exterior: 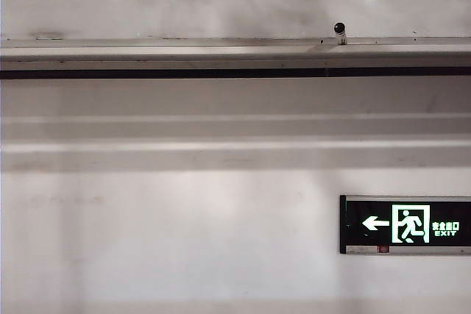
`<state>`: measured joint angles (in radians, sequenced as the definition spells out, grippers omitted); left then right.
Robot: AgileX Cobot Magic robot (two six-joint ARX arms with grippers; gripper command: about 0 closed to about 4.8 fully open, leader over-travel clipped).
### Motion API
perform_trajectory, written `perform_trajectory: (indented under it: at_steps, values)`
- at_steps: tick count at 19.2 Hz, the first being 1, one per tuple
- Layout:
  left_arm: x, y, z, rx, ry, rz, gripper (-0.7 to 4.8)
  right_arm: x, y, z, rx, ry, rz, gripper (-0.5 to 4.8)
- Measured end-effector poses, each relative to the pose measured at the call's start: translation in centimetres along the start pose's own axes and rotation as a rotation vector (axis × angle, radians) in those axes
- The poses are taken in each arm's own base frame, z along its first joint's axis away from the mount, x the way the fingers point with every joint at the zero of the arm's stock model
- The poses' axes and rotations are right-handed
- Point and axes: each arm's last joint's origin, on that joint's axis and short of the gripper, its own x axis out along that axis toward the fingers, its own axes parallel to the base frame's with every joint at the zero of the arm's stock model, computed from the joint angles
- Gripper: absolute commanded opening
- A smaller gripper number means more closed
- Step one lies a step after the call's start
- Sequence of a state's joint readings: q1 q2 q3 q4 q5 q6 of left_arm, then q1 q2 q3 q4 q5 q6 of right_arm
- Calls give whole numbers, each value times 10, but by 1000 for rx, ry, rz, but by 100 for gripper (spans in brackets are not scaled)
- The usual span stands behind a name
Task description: Wipe the whiteboard clean using the black magnetic whiteboard eraser attached to the whiteboard.
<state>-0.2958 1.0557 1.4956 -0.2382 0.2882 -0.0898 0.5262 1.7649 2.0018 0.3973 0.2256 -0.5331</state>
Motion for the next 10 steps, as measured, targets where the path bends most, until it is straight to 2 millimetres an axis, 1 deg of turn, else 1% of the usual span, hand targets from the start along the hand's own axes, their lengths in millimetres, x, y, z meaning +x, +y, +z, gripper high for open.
perform_trajectory:
  at_steps: [1,2,3,4,5,6,7,9,10]
  values:
    - [9,1,-2,-25,-13,-9,-5,-6,-13,18,9,-27,-33,-13]
    - [20,2,-6,-51,-20,-31,-1,-12,-25,35,9,-58,-56,-1]
    - [32,0,-11,-70,-23,-59,0,-21,-39,55,2,-95,-84,-1]
    - [43,-3,-16,-81,-23,-89,25,-28,-50,71,-4,-124,-107,-1]
    - [59,-10,-23,-91,-37,-136,64,-39,-64,89,6,-147,-144,-1]
    - [72,-15,-28,-96,-57,-170,106,-46,-73,100,12,-159,-161,-1]
    - [86,-21,-35,-97,-83,-202,161,-53,-82,110,16,-167,-174,-1]
    - [113,-34,-50,-106,-142,-212,331,-63,-91,122,18,-172,-180,-1]
    - [122,-38,-55,-112,-169,-196,435,-66,-93,125,16,-165,-175,-1]
